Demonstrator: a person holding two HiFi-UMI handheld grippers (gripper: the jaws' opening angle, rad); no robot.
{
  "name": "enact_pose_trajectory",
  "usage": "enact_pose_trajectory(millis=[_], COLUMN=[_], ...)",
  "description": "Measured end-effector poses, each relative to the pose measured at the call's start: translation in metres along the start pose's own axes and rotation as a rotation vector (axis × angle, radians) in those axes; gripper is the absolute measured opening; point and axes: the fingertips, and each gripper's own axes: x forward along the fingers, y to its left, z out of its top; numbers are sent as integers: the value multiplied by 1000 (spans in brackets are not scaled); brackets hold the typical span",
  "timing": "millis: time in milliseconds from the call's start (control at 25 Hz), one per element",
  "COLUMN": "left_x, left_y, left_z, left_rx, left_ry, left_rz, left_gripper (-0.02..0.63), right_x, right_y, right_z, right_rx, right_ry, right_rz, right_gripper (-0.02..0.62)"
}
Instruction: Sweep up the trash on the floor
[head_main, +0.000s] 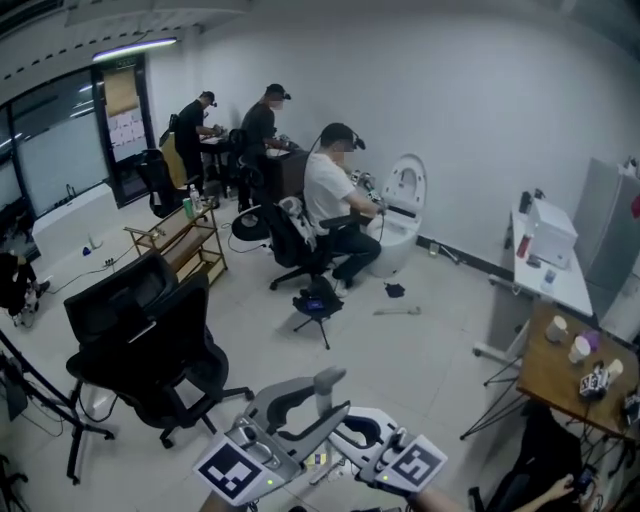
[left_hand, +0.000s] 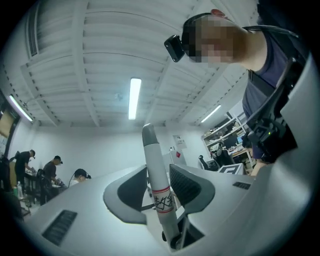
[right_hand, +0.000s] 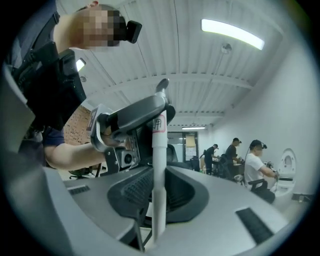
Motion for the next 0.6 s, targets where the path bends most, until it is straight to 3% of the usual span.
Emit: enact_pose_trajectory(millis=[360,600], left_x=[-32,-82], left_y=[11,30], left_z=[-17,-23], left_rx=[48,45], left_ry=[73,125], left_rz=[222,305], left_gripper=[117,115], right_x=[33,70], right_y=[26,61], right_z=[-24,-30], right_rx=[-2,35], right_ry=[32,46], right_rz=[240,325], right_gripper=[86,86])
